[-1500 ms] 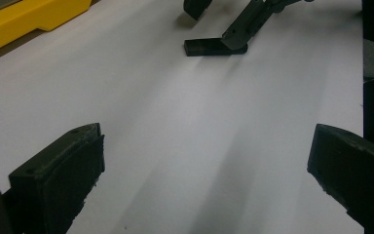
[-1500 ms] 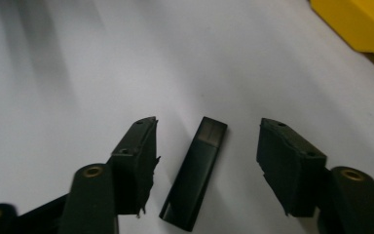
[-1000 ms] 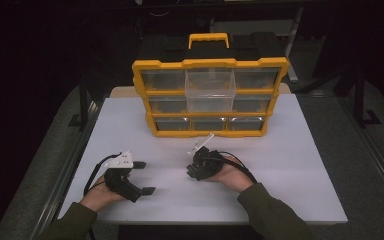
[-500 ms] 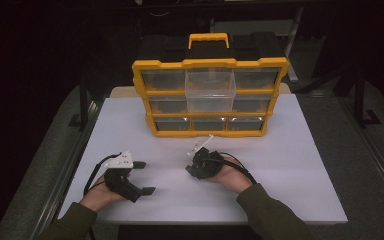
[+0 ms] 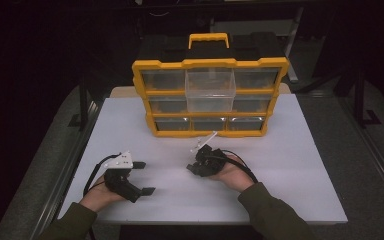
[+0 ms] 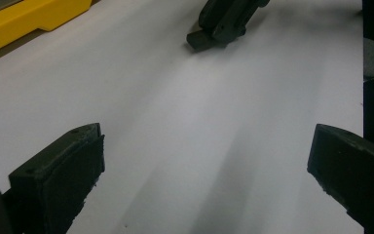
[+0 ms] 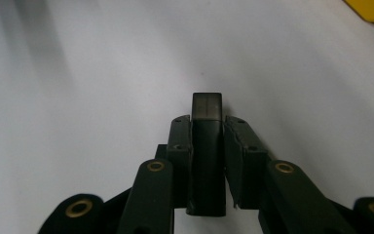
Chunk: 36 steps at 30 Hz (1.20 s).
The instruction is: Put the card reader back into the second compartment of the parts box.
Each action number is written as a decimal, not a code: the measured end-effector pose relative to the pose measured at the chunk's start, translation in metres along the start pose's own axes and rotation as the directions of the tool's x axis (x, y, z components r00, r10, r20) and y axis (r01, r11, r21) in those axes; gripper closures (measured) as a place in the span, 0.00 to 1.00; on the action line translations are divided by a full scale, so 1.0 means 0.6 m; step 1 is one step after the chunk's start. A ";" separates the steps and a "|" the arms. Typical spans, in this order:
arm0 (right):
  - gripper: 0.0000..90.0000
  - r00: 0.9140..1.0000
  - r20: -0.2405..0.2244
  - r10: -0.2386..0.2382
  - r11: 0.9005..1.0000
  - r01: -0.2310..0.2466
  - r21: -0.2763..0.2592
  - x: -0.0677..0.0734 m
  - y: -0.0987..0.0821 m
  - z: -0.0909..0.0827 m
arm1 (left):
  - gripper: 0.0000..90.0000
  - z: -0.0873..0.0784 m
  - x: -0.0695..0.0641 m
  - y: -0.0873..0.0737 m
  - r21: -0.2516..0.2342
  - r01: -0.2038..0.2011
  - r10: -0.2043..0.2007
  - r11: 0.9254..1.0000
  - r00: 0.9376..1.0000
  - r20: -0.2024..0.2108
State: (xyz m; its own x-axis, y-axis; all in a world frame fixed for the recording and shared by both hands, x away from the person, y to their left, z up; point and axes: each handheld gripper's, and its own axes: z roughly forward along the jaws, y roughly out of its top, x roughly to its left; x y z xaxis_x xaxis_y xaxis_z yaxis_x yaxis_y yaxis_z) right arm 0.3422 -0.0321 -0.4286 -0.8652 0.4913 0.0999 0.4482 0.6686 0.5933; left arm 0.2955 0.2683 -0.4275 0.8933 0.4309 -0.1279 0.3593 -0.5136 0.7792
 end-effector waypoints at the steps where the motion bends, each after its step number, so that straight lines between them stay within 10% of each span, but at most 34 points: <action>1: 0.80 1.000 0.000 -0.004 1.000 0.004 -0.006 -0.001 0.000 -0.003 | 0.00 0.000 0.000 0.000 0.000 0.000 0.000 1.000 1.000 0.000; 36: 0.80 1.000 0.004 0.016 0.999 -0.016 -0.042 -0.055 -0.038 -0.129 | 0.00 -0.002 0.002 -0.001 -0.012 0.007 -0.007 1.000 1.000 -0.001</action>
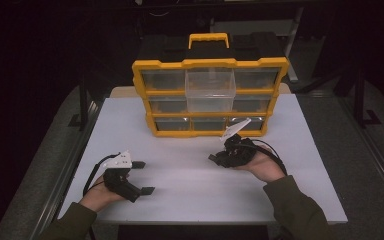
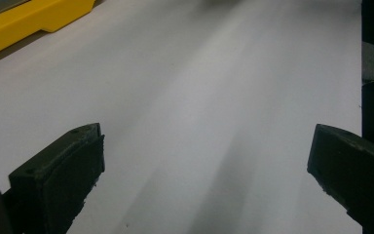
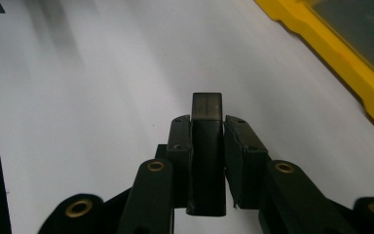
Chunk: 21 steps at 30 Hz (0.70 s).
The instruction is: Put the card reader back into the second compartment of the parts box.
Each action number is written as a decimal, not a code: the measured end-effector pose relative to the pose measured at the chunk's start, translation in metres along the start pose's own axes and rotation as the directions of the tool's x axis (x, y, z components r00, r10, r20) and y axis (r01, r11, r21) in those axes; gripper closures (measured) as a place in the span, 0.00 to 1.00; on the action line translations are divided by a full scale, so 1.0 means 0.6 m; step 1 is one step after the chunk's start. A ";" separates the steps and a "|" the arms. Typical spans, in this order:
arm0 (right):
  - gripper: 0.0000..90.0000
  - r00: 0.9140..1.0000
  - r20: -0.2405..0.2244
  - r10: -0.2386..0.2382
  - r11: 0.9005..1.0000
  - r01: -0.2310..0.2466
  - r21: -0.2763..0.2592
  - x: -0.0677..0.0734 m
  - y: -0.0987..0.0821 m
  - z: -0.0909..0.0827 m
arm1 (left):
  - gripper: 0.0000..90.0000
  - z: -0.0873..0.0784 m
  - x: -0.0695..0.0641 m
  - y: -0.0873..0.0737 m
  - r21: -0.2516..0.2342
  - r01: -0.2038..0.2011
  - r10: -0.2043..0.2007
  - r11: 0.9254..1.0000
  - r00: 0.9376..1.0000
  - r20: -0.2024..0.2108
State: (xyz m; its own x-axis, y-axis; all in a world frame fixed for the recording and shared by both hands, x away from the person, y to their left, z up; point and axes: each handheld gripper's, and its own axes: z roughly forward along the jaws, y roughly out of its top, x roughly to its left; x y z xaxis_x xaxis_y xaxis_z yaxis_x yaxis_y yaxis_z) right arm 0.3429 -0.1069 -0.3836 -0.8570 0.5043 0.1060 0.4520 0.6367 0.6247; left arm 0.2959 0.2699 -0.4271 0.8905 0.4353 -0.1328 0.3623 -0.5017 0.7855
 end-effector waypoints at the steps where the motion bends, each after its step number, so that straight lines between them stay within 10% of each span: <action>1: 0.80 1.000 0.003 0.006 1.000 -0.006 -0.003 -0.002 -0.001 -0.003 | 0.00 0.000 0.000 0.000 0.000 0.002 -0.002 1.000 1.000 -0.001; 21: 0.80 0.999 0.047 0.021 1.000 -0.021 -0.008 -0.036 -0.001 -0.091 | 0.00 0.000 0.000 0.000 0.002 0.008 -0.008 1.000 1.000 -0.009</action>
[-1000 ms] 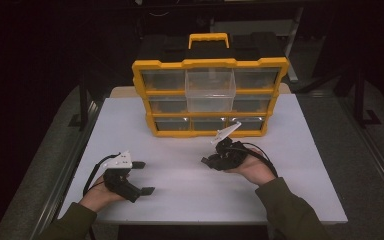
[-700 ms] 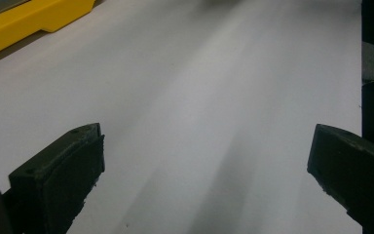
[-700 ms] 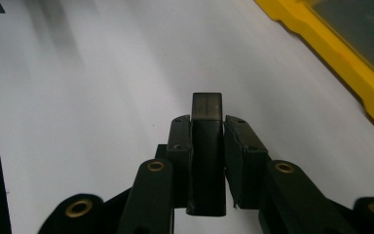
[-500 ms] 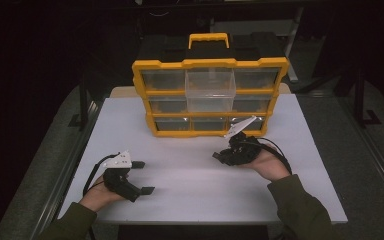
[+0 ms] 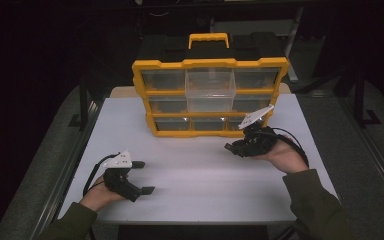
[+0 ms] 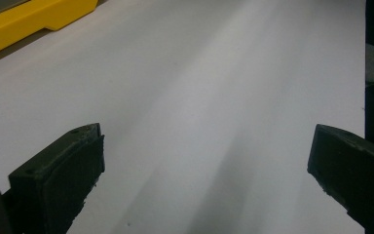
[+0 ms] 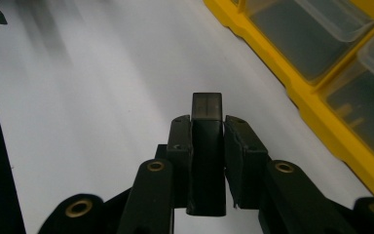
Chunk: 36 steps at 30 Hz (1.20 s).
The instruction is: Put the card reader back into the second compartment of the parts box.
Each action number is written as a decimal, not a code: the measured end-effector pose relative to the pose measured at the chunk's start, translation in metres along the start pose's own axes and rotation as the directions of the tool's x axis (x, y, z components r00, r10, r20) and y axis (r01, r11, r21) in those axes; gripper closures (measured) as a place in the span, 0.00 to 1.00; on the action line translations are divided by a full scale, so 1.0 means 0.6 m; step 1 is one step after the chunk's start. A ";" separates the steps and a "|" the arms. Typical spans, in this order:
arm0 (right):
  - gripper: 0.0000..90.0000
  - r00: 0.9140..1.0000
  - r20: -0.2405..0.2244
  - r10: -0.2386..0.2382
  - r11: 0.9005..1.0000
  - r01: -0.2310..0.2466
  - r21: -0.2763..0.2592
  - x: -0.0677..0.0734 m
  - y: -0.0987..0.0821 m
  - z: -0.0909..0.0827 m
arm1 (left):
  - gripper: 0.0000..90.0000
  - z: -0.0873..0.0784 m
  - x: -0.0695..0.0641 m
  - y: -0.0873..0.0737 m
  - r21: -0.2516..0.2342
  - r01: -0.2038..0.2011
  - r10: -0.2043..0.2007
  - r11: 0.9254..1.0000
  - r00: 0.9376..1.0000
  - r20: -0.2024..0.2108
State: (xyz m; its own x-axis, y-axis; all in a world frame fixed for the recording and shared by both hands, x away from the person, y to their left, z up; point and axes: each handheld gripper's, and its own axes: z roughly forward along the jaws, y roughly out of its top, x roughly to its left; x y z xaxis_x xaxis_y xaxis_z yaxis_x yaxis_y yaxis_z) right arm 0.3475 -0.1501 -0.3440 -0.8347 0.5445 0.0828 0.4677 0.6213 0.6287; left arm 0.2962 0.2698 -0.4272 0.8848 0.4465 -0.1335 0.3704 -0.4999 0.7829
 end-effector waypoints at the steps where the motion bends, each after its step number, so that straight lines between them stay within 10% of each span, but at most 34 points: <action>1: 0.80 1.000 0.003 -0.004 1.000 0.004 0.001 -0.002 0.002 -0.005 | 0.00 0.000 0.000 0.000 0.000 0.002 -0.002 1.000 1.000 -0.001; 36: 0.80 0.999 0.026 -0.033 0.997 0.035 -0.062 -0.020 0.078 -0.155 | 0.00 0.000 0.001 0.000 -0.009 0.016 -0.016 1.000 1.000 0.001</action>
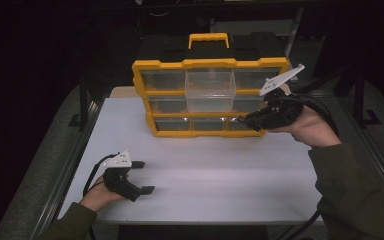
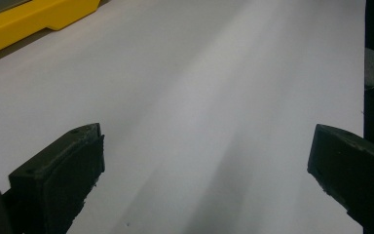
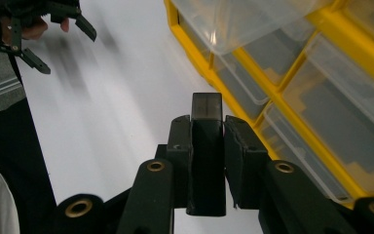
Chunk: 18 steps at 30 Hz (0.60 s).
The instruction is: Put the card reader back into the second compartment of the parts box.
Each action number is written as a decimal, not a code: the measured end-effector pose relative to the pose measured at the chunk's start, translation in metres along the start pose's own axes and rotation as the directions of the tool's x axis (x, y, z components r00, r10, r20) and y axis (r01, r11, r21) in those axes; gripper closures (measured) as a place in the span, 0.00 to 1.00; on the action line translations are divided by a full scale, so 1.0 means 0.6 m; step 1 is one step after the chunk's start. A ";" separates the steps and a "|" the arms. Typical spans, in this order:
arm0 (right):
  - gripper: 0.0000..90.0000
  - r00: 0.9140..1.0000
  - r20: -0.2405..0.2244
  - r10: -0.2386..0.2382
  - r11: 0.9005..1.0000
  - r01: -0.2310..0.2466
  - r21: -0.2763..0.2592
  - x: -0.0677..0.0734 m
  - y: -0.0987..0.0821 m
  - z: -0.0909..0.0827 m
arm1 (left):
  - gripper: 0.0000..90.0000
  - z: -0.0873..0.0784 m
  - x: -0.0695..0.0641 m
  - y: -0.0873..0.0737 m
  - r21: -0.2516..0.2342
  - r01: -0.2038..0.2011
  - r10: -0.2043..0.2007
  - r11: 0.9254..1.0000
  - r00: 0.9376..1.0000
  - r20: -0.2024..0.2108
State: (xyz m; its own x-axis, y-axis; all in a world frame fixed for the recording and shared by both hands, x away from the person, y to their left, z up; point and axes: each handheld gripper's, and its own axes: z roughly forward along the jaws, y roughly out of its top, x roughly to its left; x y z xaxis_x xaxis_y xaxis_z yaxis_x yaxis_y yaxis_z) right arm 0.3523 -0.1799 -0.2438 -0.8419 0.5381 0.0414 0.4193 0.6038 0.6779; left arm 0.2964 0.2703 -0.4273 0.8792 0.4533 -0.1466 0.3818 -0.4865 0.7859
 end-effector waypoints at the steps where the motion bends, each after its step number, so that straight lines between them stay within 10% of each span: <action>1: 0.80 1.000 0.002 -0.004 1.000 0.004 -0.003 -0.001 0.003 -0.004 | 0.00 0.000 0.000 0.000 0.000 0.000 0.000 1.000 1.000 -0.001; 18: 0.80 1.000 0.005 -0.009 1.000 0.009 -0.026 -0.012 0.061 -0.078 | 0.00 0.000 0.000 0.000 0.000 0.004 -0.004 1.000 1.000 0.006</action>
State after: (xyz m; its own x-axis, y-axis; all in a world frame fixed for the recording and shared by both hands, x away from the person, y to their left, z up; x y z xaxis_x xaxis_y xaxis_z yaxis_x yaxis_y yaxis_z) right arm 0.3579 -0.1891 -0.1850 -0.8440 0.5355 0.0314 0.4025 0.5935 0.6969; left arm 0.2961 0.2703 -0.4270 0.8793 0.4510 -0.1531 0.3854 -0.4849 0.7851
